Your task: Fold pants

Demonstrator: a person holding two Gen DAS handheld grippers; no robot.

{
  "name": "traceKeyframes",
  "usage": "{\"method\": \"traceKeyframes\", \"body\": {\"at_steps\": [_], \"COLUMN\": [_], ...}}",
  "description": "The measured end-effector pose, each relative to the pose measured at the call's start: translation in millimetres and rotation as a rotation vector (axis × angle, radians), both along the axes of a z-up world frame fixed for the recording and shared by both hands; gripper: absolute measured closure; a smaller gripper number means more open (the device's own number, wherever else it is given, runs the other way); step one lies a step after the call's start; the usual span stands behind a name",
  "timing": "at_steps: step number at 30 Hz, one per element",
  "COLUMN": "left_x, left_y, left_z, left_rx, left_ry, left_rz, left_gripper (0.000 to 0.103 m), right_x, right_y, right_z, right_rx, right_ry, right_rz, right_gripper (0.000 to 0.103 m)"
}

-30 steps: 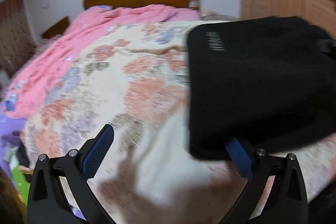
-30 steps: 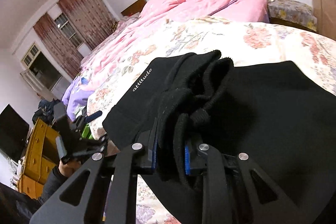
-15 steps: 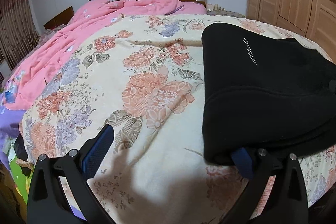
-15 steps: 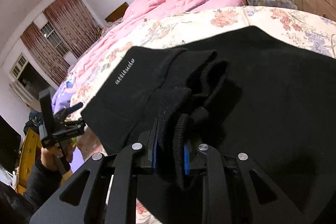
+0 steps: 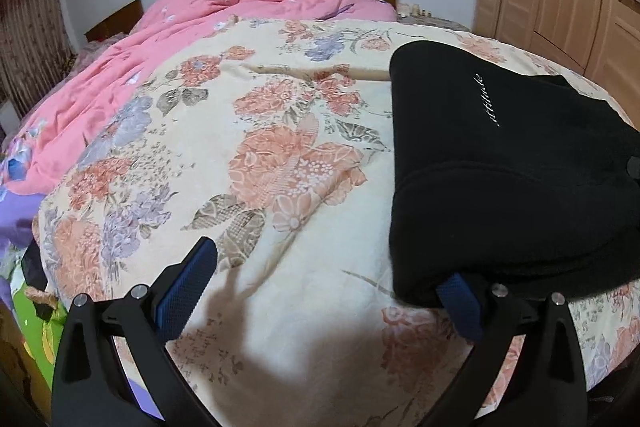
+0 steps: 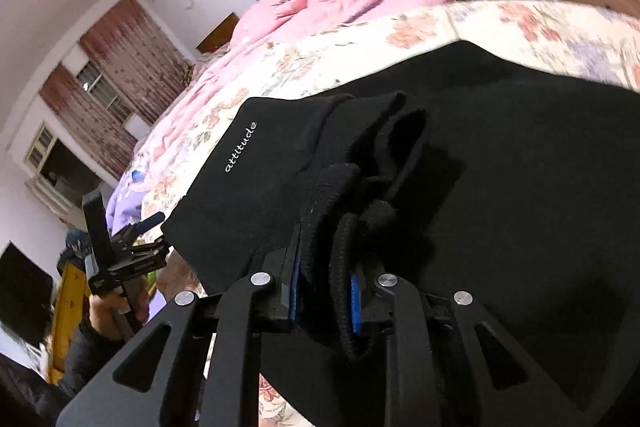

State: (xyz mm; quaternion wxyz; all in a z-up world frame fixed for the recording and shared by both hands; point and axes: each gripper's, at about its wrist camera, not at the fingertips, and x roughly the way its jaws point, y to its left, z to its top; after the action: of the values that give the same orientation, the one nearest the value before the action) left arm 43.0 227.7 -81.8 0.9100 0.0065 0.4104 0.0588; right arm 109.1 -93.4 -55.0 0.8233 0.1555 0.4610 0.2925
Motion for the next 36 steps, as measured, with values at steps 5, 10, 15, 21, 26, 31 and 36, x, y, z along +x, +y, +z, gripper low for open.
{"method": "traceKeyframes", "body": {"at_steps": [5, 10, 15, 21, 26, 31, 36], "left_x": [-7, -38, -25, 81, 148, 148, 153], "left_y": [-3, -12, -29, -103, -116, -92, -100], "left_z": [2, 38, 110, 96, 30, 34, 62], "left_rx": [0.017, 0.167, -0.021, -0.223, -0.197, -0.324, -0.338], "left_ry": [0.044, 0.061, -0.168, -0.111, 0.061, 0.037, -0.021], "left_rz": [-0.009, -0.054, -0.145, -0.32, -0.32, -0.266, -0.316], "left_gripper": [0.001, 0.001, 0.001, 0.001, 0.002, 0.002, 0.002], "right_x": [7, -10, -14, -5, -2, -1, 1], "right_y": [-15, -34, 14, 86, 70, 72, 70], "right_z": [-17, 20, 47, 20, -6, -9, -8], "right_rx": [0.019, -0.064, -0.161, -0.4, -0.345, -0.342, -0.335], "right_ry": [0.06, -0.08, -0.255, -0.272, -0.229, -0.228, -0.221], "right_rz": [-0.014, -0.072, 0.087, 0.227, 0.207, 0.212, 0.21], "right_gripper": [0.07, 0.02, 0.02, 0.021, 0.018, 0.016, 0.015]}}
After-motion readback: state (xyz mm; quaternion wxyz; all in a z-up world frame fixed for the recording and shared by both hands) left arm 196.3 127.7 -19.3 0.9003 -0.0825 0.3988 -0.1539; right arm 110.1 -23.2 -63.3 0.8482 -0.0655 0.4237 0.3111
